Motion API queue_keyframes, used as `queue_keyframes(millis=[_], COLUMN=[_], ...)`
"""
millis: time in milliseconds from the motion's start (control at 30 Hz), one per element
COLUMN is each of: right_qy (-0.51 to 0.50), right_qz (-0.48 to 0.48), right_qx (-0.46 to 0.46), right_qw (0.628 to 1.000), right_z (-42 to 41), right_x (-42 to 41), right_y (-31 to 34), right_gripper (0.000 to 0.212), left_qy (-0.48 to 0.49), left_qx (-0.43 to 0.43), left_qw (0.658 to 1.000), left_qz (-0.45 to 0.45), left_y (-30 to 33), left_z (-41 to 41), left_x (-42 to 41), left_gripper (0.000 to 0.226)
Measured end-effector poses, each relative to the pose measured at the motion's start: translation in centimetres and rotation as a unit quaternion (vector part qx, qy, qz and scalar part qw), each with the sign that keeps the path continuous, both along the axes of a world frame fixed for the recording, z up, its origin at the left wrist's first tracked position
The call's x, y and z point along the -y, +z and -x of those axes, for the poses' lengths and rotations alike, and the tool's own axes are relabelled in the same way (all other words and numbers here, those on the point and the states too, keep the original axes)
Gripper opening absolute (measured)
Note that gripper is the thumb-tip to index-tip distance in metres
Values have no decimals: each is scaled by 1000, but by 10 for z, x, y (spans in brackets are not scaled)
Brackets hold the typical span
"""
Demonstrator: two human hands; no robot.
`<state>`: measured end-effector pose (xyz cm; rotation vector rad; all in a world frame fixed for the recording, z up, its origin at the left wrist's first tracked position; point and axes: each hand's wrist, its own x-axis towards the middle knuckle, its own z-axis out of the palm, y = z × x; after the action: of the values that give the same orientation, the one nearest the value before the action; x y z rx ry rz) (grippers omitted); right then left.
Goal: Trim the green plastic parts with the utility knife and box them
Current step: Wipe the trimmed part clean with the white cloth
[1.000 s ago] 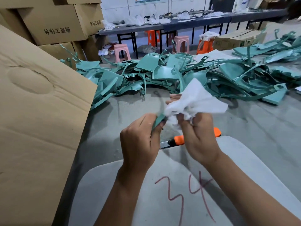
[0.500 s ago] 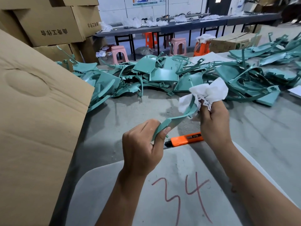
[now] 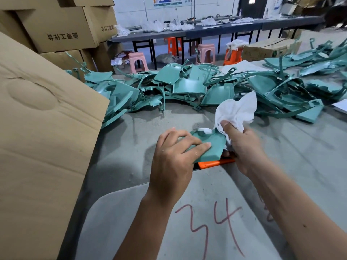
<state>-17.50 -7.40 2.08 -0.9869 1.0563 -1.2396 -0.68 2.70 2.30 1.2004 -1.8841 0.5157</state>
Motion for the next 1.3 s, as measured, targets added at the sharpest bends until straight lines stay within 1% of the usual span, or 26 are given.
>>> queue_keyframes(millis=[100, 267, 333, 400, 467, 533, 600, 633, 700, 767, 833, 867, 900, 933, 1000, 1033, 1100, 1200, 1267, 1300], right_qy=[11, 84, 88, 88, 88, 58, -4, -38, -90, -120, -131, -113, -64, 9, 160, 198, 194, 112, 47, 26], right_qz=[-13, -32, -36, -32, -28, -32, -40, -37, -13, -4, -10, -9, -10, -17, -37, -39, -43, -38, -20, -8], right_qx=[-8, -51, -49, -30, 20, 82, 142, 141, 95, 49, 35, 41, 59, 87, 116, 108, 99, 98, 84, 81], right_qw=[1000, 995, 994, 995, 996, 994, 989, 989, 991, 992, 991, 993, 996, 996, 980, 974, 975, 988, 995, 996], right_z=[-5, -5, -5, -7, -11, -19, -27, -29, -31, -31, -30, -30, -31, -32, -33, -33, -30, -24, -22, -20], right_x=[-4, -10, -12, -14, -19, -26, -33, -35, -36, -34, -33, -33, -35, -37, -41, -42, -42, -39, -34, -31], right_y=[0, 2, 5, 9, 10, 9, 9, 9, 7, 2, 0, 0, 1, 2, 6, 7, 7, 7, 7, 8], right_gripper=[19, 32, 31, 26, 22, 20, 18, 15, 12, 17, 24, 27, 30, 37, 51, 52, 43, 14, 10, 11], left_qy=[15, 30, 36, 44, 52, 59, 68, 72, 86, 127, 178, 193, 199, 197, 180, 170, 154, 137, 146, 143], left_qx=[5, 4, 2, 3, -7, -26, -26, -21, -12, -14, -32, -41, -41, -33, -18, -16, -11, 2, -8, -43], left_qw=[1000, 1000, 999, 999, 999, 998, 997, 997, 996, 992, 984, 980, 979, 980, 983, 985, 987, 987, 980, 977], left_qz=[-6, 0, -1, -5, -8, -16, -22, -23, -21, -11, 5, 11, 12, 5, -21, -29, -34, -81, -132, -149], left_y=[1, -1, -1, 0, 1, 2, 2, 2, 0, -1, 0, 0, 1, 0, 0, -1, -1, -1, -3, -4], left_z=[2, 3, 3, 3, 3, 3, 4, 6, 7, 4, -3, -6, -7, -7, -3, -2, -2, -2, 0, 3], left_x=[-2, -3, -3, -3, -3, -2, -1, 0, 0, 1, 2, 3, 3, 4, 4, 6, 7, 6, 3, 1], left_gripper=[40, 53, 55, 53, 46, 35, 33, 32, 28, 29, 35, 37, 38, 38, 33, 31, 31, 51, 77, 87])
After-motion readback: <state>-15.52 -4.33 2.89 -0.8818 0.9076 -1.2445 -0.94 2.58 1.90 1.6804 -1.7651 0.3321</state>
